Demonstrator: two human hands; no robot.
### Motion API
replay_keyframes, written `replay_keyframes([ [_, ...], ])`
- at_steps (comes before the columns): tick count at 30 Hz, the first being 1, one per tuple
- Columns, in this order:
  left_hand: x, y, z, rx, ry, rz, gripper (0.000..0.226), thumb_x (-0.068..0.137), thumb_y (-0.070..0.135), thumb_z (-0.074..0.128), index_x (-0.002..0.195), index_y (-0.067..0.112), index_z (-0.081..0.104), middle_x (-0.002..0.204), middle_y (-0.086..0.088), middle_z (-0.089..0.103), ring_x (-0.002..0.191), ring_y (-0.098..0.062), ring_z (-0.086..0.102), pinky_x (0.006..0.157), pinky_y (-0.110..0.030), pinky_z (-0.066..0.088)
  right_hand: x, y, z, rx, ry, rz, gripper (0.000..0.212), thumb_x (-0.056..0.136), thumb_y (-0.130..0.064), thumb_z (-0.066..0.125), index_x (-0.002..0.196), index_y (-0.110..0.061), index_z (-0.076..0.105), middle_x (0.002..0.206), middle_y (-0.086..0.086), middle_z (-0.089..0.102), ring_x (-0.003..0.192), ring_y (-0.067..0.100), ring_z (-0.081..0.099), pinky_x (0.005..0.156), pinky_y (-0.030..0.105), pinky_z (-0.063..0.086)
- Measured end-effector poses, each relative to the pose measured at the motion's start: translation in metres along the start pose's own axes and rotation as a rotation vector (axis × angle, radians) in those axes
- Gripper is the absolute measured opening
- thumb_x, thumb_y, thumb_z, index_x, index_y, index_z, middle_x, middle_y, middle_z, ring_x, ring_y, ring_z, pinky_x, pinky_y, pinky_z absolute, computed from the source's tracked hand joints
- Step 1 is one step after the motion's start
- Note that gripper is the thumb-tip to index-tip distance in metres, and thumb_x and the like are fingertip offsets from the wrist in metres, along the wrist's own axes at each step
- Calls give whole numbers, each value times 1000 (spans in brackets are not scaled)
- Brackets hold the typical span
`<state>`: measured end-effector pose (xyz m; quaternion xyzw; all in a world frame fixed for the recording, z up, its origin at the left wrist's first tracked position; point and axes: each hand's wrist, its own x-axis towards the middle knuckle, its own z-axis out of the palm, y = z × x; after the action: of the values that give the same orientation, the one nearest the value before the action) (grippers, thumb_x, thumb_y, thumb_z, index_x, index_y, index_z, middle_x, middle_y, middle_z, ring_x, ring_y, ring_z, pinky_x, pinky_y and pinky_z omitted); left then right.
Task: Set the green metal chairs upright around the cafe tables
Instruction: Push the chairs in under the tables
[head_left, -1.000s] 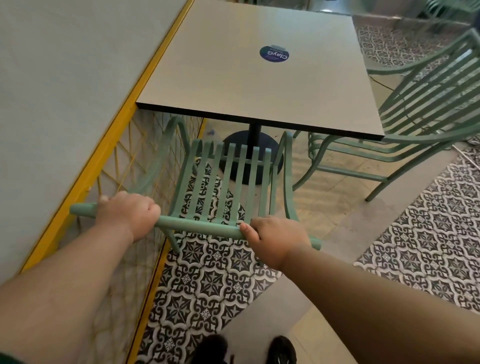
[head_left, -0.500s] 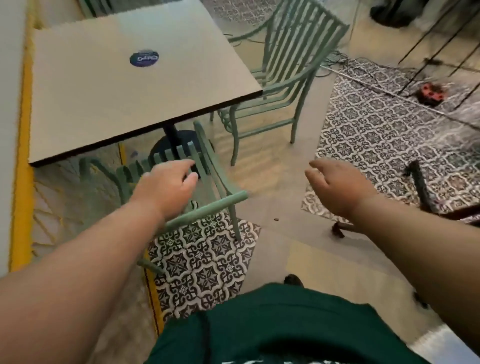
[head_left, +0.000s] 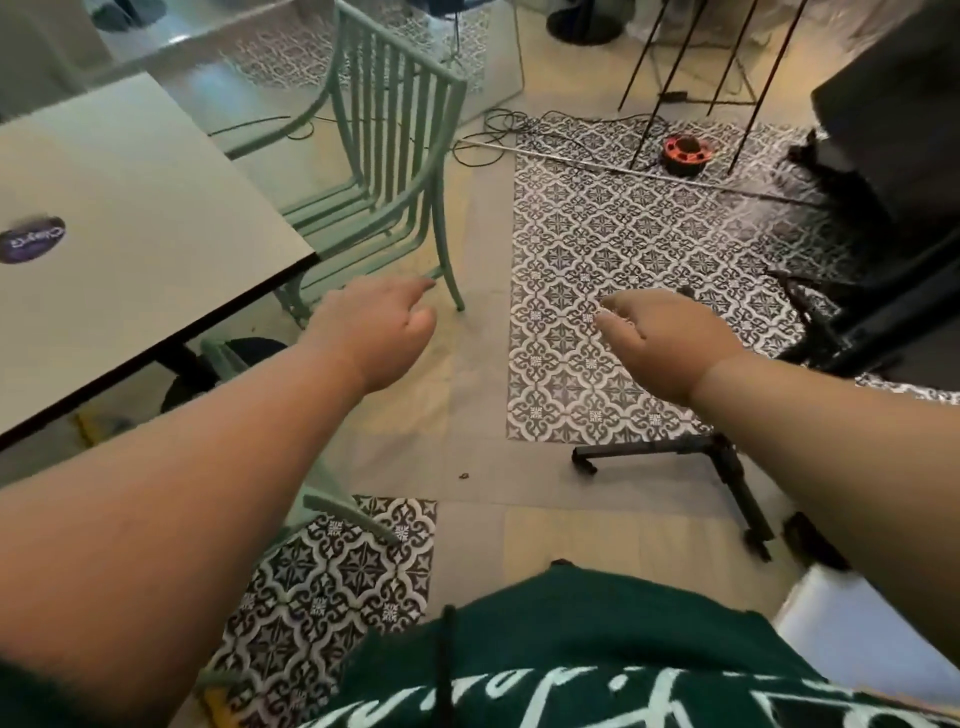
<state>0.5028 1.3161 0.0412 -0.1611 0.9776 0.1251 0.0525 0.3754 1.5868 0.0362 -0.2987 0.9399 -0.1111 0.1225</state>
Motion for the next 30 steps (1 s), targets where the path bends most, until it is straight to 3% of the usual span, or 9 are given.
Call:
replay_keyframes([
  [7,83,33,-1,-27,25,-17,52,102,35,34,151,23,48,153,-7,53,141,-28,45,113,-50,40,83,46,-29,-28,-49,-46,49,104,-50,31,118,-16,63,116,6,69,104,26,64,89,48,56],
  [14,168,3,-14,-9,8,-98,52,104,37,35,152,24,46,156,-6,49,143,-29,42,113,-49,39,186,52,-37,-20,-98,-67,49,105,-48,32,127,-15,61,129,7,67,115,28,62,98,50,53],
  [18,232,-22,-28,8,22,-88,55,99,40,34,146,20,53,148,-9,57,136,-31,50,109,-49,44,251,49,-39,-22,-99,-73,46,104,-49,32,120,-19,63,122,5,69,107,24,64,94,47,55],
  [21,288,-38,-52,9,28,-90,58,92,44,29,135,20,59,136,-11,64,125,-34,56,100,-51,48,303,47,-52,-51,-102,-67,47,106,-47,34,131,-16,61,131,7,66,117,26,62,99,46,52],
  [25,356,-56,-78,-7,29,-75,57,92,44,29,134,19,59,137,-10,64,128,-32,56,103,-53,47,373,42,-76,-53,-61,-77,51,107,-46,34,141,-16,57,140,6,63,127,25,58,104,46,50],
  [30,432,-63,-91,-2,16,-70,48,102,37,36,142,17,53,142,-10,60,132,-32,52,107,-55,45,441,46,-93,-29,-66,-80,50,107,-45,35,140,-15,57,141,8,62,127,26,58,106,46,49],
])
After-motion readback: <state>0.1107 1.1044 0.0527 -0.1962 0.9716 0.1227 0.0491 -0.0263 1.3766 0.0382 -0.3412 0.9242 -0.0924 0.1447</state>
